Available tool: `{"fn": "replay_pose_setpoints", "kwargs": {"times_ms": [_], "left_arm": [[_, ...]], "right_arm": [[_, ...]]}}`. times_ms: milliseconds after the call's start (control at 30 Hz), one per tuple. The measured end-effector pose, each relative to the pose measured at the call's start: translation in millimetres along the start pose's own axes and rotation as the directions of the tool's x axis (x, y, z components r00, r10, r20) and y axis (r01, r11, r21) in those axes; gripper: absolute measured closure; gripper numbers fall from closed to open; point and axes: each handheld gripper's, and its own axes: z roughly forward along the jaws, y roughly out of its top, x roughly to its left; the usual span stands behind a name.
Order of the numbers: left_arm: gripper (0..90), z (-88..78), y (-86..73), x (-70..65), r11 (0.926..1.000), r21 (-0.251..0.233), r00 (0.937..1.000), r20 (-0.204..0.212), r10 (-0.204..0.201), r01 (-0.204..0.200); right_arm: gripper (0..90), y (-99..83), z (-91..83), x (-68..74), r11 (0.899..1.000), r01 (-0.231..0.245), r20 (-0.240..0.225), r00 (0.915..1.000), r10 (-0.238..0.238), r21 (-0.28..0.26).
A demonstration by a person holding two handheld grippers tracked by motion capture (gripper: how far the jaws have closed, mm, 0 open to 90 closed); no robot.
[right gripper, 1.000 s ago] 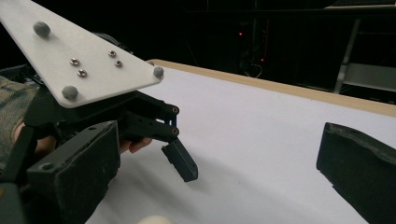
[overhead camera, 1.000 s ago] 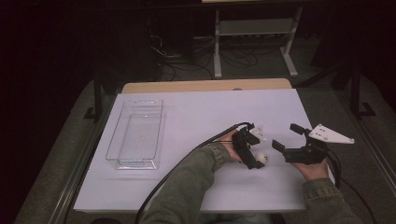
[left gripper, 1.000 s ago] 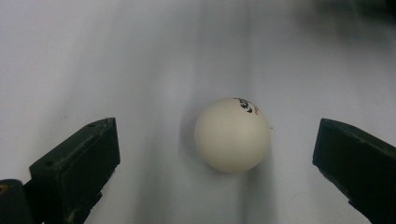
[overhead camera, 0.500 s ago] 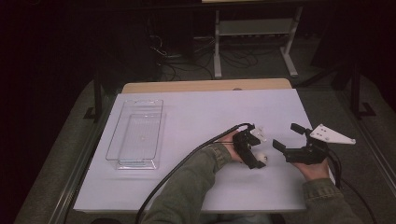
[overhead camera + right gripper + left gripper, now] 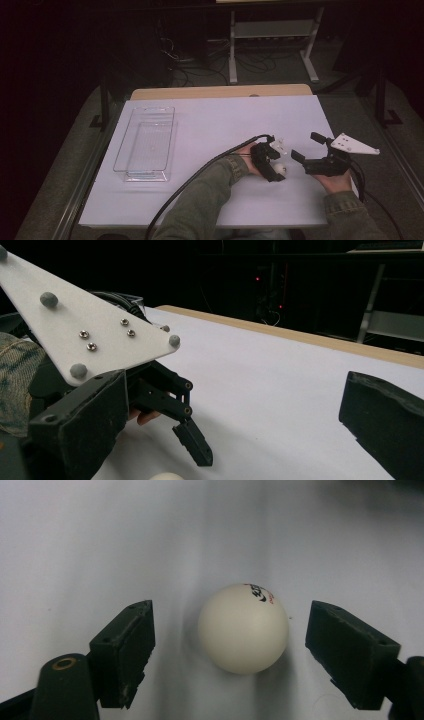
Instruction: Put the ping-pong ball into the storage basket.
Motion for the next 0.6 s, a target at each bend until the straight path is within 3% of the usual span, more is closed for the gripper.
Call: {"fn": "replay_pose_setpoints", "kwargs": {"times_ms": [467,600], "left_arm": [[48.3,2.9,-0.6,-3.3,0.9997,-0.019,0.9999,0.001,0.014,-0.014],[49.8,2.6,-0.2,-3.3,0.9997,-0.020,0.9999,0.003,0.012,-0.012]], "right_arm": [[0.0,0.0,0.0,0.0,1.000,-0.002,-0.001,1.0000,0.002,-0.004],[0.0,0.4,-0.5,0.2,1.000,-0.004,0.002,1.0000,0.004,-0.006]]}}
